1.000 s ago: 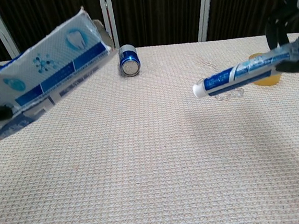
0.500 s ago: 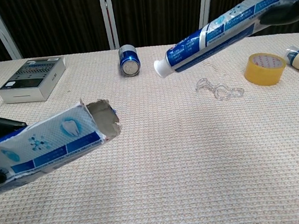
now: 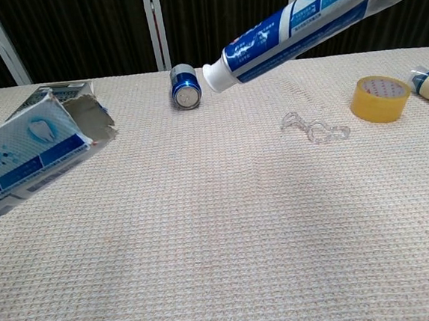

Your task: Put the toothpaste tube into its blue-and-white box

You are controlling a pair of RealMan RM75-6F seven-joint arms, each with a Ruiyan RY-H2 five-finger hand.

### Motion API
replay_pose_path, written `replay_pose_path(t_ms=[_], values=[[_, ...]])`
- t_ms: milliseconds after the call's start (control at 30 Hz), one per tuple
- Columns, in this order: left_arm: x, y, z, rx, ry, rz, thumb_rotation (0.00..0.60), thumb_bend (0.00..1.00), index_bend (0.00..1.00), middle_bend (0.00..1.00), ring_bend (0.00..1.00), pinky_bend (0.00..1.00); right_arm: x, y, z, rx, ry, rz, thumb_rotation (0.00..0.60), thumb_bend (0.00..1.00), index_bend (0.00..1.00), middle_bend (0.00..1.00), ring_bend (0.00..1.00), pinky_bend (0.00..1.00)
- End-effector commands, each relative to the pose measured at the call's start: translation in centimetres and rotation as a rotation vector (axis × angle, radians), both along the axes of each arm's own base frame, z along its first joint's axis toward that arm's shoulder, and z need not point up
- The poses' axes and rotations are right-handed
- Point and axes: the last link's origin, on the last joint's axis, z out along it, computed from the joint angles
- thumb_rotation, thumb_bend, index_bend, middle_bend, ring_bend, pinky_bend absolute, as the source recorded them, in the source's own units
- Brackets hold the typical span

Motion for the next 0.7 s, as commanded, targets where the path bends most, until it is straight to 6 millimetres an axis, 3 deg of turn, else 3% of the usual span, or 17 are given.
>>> replay_pose_path(t_ms=[33, 200, 367, 700], values=[[-0.9, 0.8, 1.2, 0.094, 0.041, 0.026, 0.600, 0.30, 0.48, 0.44, 0.12, 0.12, -0.8, 0.6, 0.7, 0.004, -0.024, -0.009, 0.600, 0.35, 0.62, 0.67, 0.33, 0.00], [-0.5, 1.9, 2.2, 0.190, 0.042, 0.037, 0.600, 0.30, 0.49, 0.44, 0.12, 0.12, -1.4, 1.8, 1.4, 0.009, -0.062, 0.001, 0.600, 0.36, 0.63, 0.67, 0.33, 0.00], [0.5, 3.0, 1.9, 0.210, 0.039, 0.024, 0.600, 0.30, 0.50, 0.43, 0.12, 0.12, -1.5, 3.0, 1.9, 0.034, -0.108, 0.031, 0.600, 0.37, 0.63, 0.67, 0.33, 0.00], [3.7, 4.2, -2.1, 0.138, 0.010, -0.045, 0.600, 0.30, 0.50, 0.42, 0.12, 0.12, 0.5, 2.9, 2.4, 0.096, -0.185, 0.147, 0.600, 0.37, 0.63, 0.67, 0.33, 0.00]])
